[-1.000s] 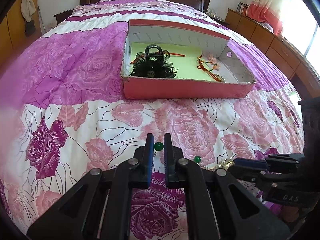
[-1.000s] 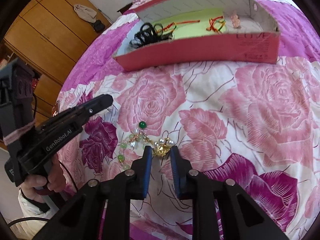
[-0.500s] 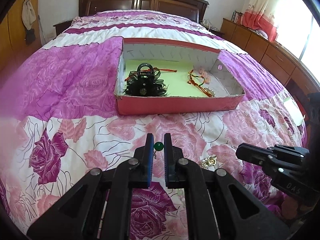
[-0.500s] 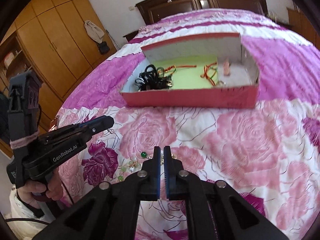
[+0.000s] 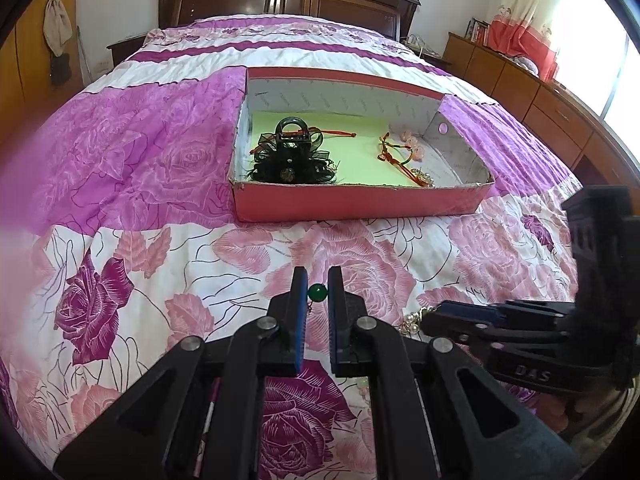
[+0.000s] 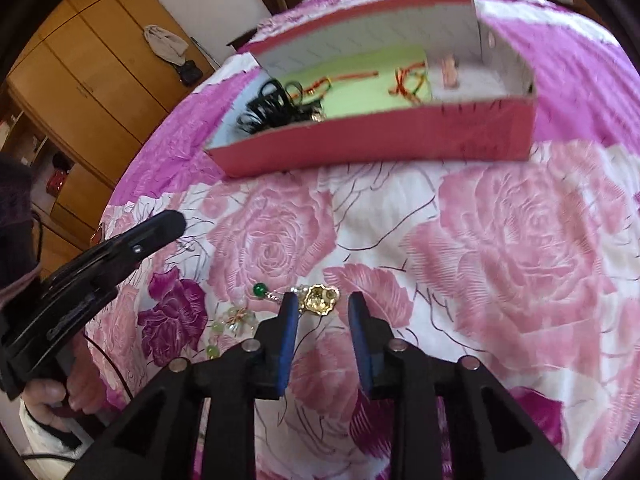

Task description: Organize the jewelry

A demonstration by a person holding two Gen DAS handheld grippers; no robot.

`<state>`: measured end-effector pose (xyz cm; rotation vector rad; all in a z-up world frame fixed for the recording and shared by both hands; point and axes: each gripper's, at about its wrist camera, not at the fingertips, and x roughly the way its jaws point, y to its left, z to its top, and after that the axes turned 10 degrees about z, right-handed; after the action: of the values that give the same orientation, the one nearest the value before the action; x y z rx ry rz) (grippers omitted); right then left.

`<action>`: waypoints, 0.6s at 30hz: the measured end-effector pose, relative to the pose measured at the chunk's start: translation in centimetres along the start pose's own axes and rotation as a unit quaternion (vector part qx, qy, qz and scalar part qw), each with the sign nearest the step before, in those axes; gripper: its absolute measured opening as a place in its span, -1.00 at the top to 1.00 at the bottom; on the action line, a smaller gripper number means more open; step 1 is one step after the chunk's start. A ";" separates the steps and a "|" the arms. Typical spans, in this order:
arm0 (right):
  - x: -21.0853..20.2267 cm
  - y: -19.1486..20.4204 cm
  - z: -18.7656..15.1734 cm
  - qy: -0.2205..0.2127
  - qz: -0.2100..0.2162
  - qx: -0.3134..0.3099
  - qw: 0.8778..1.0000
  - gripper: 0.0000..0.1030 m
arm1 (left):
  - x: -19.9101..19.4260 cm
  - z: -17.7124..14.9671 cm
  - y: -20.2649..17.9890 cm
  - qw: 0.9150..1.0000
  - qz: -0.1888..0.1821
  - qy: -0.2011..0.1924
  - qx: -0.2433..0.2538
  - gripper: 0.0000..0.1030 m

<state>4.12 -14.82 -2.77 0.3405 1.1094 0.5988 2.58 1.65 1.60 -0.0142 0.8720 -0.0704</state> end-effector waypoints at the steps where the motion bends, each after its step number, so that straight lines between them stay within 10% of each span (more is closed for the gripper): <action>1: 0.3 -0.1 0.1 0.002 0.006 0.001 1.000 0.43 | 0.0 0.0 0.0 1.000 0.000 0.000 0.000 0.98; 4: 0.6 -0.1 0.3 -0.001 0.015 0.000 1.000 0.80 | 0.0 0.0 0.0 1.000 0.000 0.000 0.000 0.98; 18: -4.9 3.4 0.7 -0.086 0.044 -0.064 0.993 0.84 | -0.4 0.3 0.3 1.000 -0.002 -0.008 -0.006 0.98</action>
<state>2.28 -15.07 2.97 0.3244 0.8905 0.7023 2.53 1.94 2.10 -0.0286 0.8560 -0.0684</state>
